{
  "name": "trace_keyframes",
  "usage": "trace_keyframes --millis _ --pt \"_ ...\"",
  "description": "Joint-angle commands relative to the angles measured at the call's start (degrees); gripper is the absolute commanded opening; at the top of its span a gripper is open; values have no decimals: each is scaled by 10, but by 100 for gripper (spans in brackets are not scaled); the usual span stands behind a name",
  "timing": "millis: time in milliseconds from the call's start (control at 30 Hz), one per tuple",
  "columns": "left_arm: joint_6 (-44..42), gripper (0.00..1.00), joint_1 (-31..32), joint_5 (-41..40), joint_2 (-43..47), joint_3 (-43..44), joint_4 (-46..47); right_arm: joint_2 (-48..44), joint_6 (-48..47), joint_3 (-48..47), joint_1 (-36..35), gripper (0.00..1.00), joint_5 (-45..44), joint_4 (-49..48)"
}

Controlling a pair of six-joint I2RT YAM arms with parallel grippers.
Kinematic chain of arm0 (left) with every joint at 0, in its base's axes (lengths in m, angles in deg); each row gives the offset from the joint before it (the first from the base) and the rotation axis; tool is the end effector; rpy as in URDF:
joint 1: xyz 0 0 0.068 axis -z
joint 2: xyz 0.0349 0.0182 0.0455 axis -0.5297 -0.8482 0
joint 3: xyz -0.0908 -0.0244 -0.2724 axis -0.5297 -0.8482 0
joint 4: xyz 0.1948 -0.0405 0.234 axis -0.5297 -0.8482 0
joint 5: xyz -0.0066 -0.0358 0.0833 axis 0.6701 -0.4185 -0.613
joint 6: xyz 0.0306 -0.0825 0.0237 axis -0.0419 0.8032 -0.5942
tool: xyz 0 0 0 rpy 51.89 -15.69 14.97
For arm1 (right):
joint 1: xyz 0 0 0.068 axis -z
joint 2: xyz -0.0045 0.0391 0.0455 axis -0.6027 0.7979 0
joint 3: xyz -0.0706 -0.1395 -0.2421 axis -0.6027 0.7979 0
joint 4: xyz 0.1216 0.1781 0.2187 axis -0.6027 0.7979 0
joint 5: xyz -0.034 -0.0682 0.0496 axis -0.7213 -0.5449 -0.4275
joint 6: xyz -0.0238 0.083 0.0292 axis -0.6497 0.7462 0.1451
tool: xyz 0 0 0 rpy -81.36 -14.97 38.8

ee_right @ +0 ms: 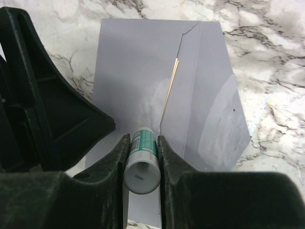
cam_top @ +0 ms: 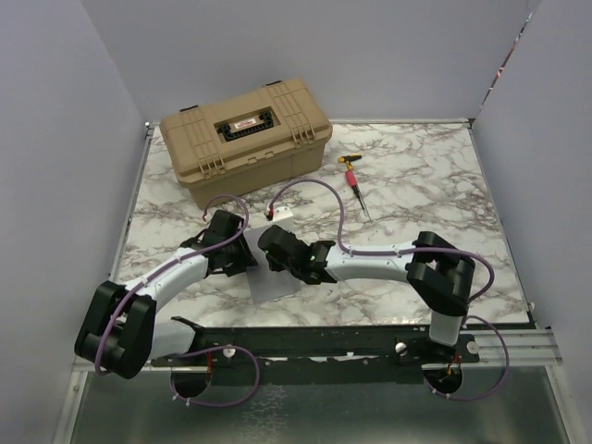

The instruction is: Place the letter into the envelope and seal it

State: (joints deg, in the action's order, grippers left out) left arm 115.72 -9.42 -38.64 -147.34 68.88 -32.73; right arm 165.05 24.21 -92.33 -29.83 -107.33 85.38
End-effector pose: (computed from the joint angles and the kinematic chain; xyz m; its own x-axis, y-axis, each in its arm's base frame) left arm 0.2513 -0.1083 0.1080 -0.8390 -0.4350 -0.3270 -0.2942 0.8681 -0.3999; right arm 0.2182 0.4185 0.1535 -0.6140 -0.1424 -0.7764 -0.4189 0.8924 0.1677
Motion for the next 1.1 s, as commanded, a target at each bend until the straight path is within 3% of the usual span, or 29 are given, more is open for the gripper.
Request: trace_keyframes --millis 0,333,600,767,900,1067 --pt "-1 46 2 -11 -14 -15 -17 30 -9 -23 2 0 22 -6" --pt "14 42 18 -82 -41 -47 -13 79 -3 -32 10 0 43 -10" --pt "19 21 48 -91 -91 -35 -11 113 -14 -32 10 0 -26 -15" --pt "13 15 48 -85 -91 -26 -10 125 -6 -35 9 0 -50 -35" --pt "7 17 37 -78 -61 0 -6 106 6 -13 9 0 -53 -37" --pt "-3 34 17 -59 -47 52 -2 68 0 34 9 0 -33 -50"
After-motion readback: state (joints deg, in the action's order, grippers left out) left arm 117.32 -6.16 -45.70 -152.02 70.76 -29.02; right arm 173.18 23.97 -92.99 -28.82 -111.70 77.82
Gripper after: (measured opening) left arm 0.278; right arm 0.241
